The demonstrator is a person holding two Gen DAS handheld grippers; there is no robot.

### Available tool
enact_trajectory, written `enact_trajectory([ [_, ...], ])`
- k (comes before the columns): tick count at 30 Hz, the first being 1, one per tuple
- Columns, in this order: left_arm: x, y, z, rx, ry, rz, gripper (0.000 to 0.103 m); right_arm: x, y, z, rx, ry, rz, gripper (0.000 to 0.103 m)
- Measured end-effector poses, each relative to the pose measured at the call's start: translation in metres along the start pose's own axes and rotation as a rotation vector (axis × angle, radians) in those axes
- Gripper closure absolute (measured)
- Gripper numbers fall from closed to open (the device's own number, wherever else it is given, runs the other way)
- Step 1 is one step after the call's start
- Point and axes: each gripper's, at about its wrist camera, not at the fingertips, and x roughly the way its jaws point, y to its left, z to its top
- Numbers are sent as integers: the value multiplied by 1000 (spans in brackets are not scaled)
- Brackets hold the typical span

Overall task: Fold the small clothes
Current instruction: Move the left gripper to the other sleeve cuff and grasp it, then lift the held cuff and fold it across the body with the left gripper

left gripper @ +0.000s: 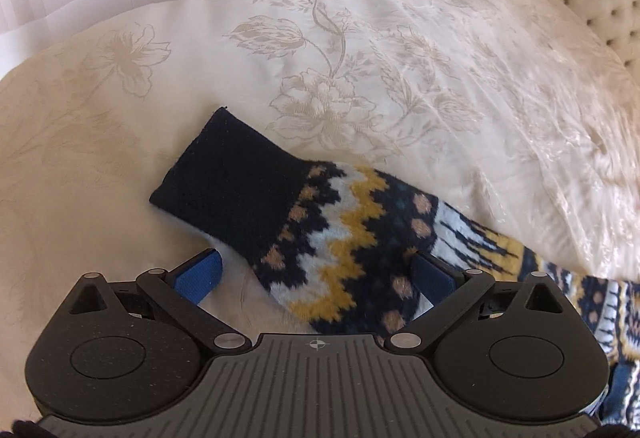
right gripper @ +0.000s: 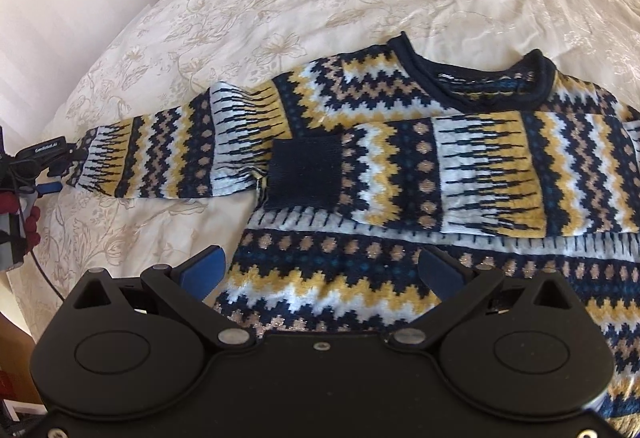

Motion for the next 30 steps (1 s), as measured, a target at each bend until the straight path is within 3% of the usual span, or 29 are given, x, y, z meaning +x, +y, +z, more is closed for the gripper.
enact_trajectory([
  [12, 8, 20, 15, -126, -63, -86, 3, 3, 1, 10, 7, 9, -31, 1],
  [13, 6, 22, 15, -137, -69, -94, 7, 4, 1, 10, 7, 12, -32, 1],
  [15, 1, 28, 14, -156, -79, -92, 24, 5, 1, 9, 3, 19, -36, 1],
  [19, 0, 42, 16, -224, -72, -122, 35, 6, 4, 8, -3, 25, -33, 1],
  [24, -1, 45, 19, -246, -79, -98, 84, 5, 8, 8, -21, 27, -19, 1],
  [26, -3, 44, 18, -260, -79, -111, 96, 5, 9, 8, -26, 25, -13, 1],
  [30, -24, 29, 18, -239, -134, -117, 98, 3, 6, 6, -35, 27, 6, 1],
])
